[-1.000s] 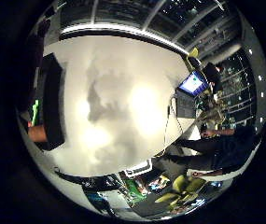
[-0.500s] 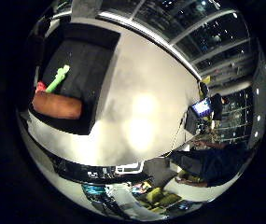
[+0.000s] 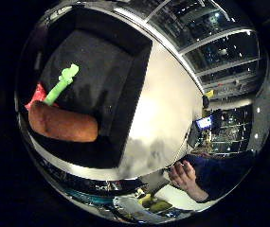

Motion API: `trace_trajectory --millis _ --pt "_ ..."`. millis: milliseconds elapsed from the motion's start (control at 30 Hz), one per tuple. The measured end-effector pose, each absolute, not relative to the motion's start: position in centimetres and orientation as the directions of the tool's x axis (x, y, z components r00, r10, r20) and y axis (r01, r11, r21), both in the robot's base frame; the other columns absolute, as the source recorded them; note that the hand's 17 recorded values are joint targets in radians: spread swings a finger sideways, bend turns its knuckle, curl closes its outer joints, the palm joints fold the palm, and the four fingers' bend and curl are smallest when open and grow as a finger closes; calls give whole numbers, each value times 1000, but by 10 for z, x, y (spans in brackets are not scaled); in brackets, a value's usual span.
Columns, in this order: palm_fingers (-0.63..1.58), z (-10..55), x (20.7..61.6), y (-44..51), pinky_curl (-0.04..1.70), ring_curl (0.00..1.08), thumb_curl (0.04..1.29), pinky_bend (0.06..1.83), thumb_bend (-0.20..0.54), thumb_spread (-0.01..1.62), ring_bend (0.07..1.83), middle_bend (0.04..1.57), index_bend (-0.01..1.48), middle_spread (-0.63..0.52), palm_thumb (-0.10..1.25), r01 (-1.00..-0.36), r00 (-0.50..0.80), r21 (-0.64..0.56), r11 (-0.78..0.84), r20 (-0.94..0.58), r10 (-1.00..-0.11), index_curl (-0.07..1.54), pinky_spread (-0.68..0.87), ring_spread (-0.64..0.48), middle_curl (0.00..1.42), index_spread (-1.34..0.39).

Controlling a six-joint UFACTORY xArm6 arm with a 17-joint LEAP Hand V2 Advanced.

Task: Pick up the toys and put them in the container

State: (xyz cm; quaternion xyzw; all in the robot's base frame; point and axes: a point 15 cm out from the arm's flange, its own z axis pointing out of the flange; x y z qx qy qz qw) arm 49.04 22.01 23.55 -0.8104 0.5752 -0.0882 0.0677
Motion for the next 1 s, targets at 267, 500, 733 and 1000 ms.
trace_trajectory --millis 267,500,733,1000 --pt "-13 295 458 198 279 224 369 665 -24 982 365 195 160 175 779 -919 332 -197 -342 81 -940 255 480 260 322 -480" --pt "-1 338 411 179 254 214 371 543 -23 979 290 181 194 193 780 -935 309 -161 -317 68 -948 301 469 264 310 -476" --pt "48 375 388 171 253 209 371 461 -25 971 217 166 253 192 787 -931 301 -202 -305 49 -952 345 461 267 281 -471" --pt "65 404 368 153 263 213 369 422 -25 972 190 166 265 190 790 -927 293 -231 -297 52 -955 361 463 268 258 -467"
